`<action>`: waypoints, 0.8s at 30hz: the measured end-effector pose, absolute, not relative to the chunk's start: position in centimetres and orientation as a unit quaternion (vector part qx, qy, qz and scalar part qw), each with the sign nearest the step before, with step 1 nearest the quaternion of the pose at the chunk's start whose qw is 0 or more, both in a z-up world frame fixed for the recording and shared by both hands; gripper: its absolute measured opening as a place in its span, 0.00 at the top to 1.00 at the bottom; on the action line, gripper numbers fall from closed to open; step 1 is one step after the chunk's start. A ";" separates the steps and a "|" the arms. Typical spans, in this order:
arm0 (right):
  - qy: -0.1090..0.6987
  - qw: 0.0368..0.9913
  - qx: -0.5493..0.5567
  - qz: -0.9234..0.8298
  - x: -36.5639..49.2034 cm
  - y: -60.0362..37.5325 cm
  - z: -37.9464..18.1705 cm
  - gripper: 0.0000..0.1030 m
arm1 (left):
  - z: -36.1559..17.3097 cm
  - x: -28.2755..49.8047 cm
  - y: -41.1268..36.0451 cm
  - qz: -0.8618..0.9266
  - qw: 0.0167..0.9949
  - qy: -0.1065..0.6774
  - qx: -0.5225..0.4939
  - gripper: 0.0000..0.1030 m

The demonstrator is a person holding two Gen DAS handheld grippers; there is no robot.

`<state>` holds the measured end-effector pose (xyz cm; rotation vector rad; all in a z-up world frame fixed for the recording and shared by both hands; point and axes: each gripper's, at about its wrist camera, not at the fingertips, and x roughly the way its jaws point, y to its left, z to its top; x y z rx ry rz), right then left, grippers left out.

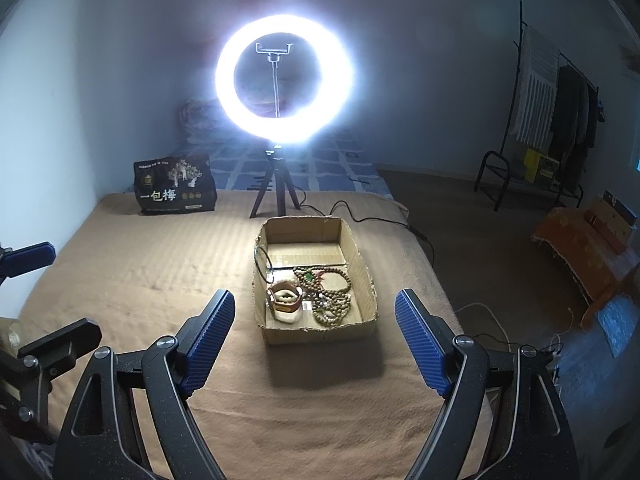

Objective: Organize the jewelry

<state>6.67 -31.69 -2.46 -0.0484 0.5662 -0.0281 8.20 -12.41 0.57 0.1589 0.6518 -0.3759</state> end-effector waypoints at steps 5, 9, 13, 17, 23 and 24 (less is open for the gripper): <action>0.281 0.959 -0.028 -0.015 6.8 -31.5 -2.5 0.20 | 0.6 8.1 -12.5 -0.183 0.926 0.322 0.078 0.01; 0.282 0.959 -0.027 -0.014 6.8 -31.4 -2.5 0.20 | 0.6 8.2 -12.4 -0.183 0.926 0.321 0.078 0.01; 0.282 0.959 -0.031 -0.016 6.7 -31.3 -2.6 0.20 | 0.6 8.2 -12.4 -0.181 0.925 0.324 0.077 0.01; 0.282 0.959 -0.032 -0.016 6.7 -31.3 -2.6 0.20 | 0.7 8.3 -12.3 -0.180 0.925 0.327 0.073 0.01; 0.283 0.958 -0.033 -0.016 6.8 -31.2 -2.7 0.20 | 0.7 8.4 -12.3 -0.180 0.925 0.328 0.074 0.01; 0.284 0.958 -0.034 -0.016 6.8 -31.2 -2.7 0.20 | 0.7 8.3 -12.3 -0.180 0.924 0.328 0.073 0.01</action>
